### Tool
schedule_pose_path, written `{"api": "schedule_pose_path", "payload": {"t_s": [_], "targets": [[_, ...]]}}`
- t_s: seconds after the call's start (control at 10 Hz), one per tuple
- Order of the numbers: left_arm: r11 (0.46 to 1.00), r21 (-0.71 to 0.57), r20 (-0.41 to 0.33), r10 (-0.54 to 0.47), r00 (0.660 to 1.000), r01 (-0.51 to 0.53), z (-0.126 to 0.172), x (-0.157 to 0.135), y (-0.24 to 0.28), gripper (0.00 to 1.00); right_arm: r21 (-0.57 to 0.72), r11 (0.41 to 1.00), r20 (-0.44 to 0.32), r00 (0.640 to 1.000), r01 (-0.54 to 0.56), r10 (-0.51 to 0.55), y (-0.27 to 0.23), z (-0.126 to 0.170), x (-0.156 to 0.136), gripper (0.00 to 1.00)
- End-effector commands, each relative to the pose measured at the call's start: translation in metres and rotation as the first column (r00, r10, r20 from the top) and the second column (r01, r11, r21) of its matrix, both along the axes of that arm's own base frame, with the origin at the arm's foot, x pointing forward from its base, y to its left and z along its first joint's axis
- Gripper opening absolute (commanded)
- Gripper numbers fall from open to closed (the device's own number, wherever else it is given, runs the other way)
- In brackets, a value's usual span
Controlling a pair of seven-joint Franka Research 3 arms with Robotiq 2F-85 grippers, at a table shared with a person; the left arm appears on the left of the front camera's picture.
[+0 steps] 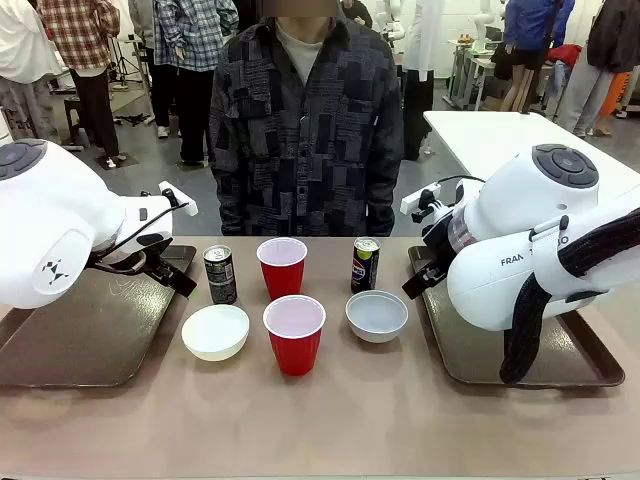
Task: Prepare tableware on both trays.
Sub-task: Pick up a Picnic Bowl from the table and place it on a Handle tray.
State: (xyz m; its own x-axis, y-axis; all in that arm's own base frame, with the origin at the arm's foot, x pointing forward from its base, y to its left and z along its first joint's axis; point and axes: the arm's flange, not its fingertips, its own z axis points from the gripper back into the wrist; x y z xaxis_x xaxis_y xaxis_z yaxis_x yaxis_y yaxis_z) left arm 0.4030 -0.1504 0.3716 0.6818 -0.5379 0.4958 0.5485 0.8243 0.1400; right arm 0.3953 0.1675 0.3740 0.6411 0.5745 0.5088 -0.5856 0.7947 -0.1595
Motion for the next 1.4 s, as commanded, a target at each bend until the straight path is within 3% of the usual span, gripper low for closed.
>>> {"api": "schedule_pose_path", "payload": {"t_s": [0.0, 1.1, 1.2, 1.3], "targets": [[1.000, 0.000, 0.000, 0.000, 1.000, 0.000, 0.000, 0.000, 0.000, 1.00, 0.000, 1.000, 0.000, 1.000, 0.000, 0.000, 0.000, 0.000, 0.000, 1.00], [1.000, 0.000, 0.000, 0.000, 1.000, 0.000, 0.000, 0.000, 0.000, 1.00, 0.000, 1.000, 0.000, 1.000, 0.000, 0.000, 0.000, 0.000, 0.000, 1.00], [0.995, -0.080, -0.112, -0.062, 0.992, 0.053, 0.018, -0.019, -0.003, 1.00, 0.017, 0.998, -0.028, 0.998, -0.056, 0.057, 0.001, 0.021, -0.027, 1.00], [0.993, -0.061, -0.105, -0.107, 0.989, 0.101, 0.047, -0.046, -0.003, 1.00, -0.047, 0.998, -0.025, 0.999, -0.049, 0.048, -0.007, 0.044, -0.059, 1.00]]}}
